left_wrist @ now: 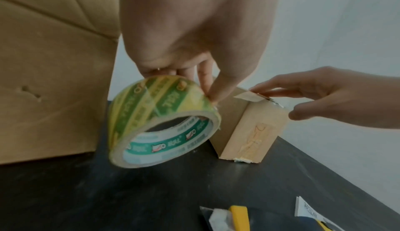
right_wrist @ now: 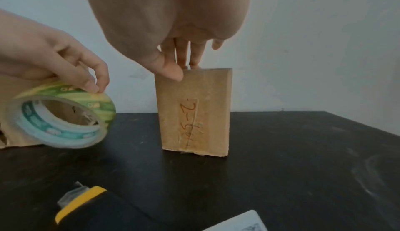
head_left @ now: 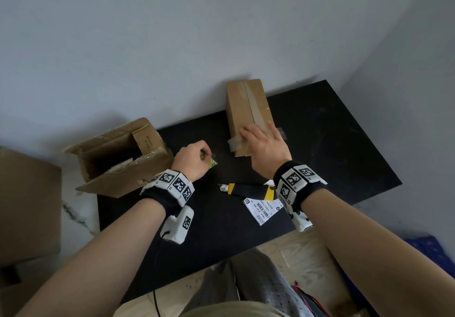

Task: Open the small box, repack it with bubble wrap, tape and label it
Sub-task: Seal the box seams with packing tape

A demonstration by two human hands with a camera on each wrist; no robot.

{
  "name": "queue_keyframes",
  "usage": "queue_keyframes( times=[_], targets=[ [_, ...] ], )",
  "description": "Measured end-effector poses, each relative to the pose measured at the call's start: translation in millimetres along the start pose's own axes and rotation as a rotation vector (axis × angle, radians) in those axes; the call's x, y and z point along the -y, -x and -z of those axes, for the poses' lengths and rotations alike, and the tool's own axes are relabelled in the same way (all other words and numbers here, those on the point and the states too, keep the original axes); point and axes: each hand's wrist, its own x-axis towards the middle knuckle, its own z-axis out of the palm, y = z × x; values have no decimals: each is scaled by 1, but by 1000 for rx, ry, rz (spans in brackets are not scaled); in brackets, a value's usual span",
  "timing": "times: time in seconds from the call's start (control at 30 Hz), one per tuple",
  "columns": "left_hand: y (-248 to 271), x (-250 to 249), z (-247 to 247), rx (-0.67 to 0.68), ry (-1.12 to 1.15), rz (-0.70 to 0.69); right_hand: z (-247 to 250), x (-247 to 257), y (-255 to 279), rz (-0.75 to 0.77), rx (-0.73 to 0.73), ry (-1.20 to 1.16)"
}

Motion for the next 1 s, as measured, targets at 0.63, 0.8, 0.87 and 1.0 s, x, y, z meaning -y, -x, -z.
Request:
queue_keyframes(
  times=[0.63,0.8,0.87,1.0],
  targets=[
    [22,-4,-55,-41,-170,-194,-4,-7,13,-31,-56,-85],
    [26,1,-59,83,-268,-153,-6,-10,28,-59,-107,-118],
    [28,4,-60,121,-258,-124,-7,-9,35,-64,-106,-127],
    [34,3,-56,135,-187,-63,-2,-8,50,-128,-94,-215]
  ],
)
